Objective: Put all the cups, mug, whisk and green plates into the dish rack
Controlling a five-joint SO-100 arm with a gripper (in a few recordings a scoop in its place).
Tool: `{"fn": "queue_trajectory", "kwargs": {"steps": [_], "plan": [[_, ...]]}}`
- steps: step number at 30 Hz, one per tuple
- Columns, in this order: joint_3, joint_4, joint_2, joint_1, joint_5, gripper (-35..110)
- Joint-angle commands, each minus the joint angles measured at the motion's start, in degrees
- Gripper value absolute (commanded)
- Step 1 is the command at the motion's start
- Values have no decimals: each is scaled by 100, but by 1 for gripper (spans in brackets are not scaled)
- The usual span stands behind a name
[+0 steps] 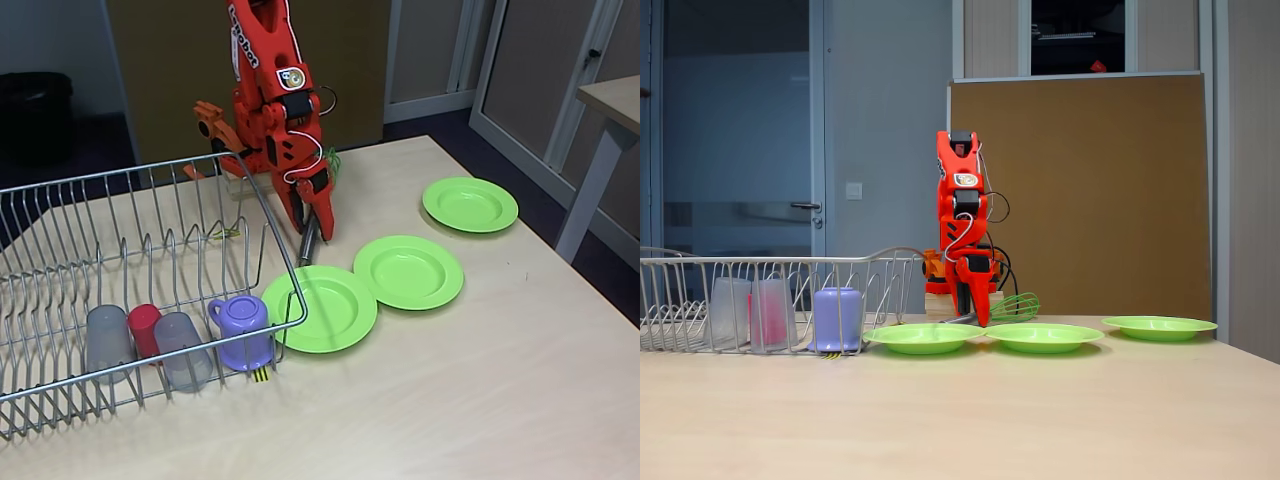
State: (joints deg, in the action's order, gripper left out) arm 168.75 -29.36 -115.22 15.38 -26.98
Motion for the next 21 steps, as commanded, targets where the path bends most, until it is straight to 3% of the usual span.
{"fn": "queue_trajectory", "kwargs": {"steps": [1,10,14,21], "plan": [[88,633,237,264,246,4],[70,580,-167,677,1723,0],[-26,-431,-1028,1099,2338,0],[-633,-2285,-2698,1811,2224,0]]}}
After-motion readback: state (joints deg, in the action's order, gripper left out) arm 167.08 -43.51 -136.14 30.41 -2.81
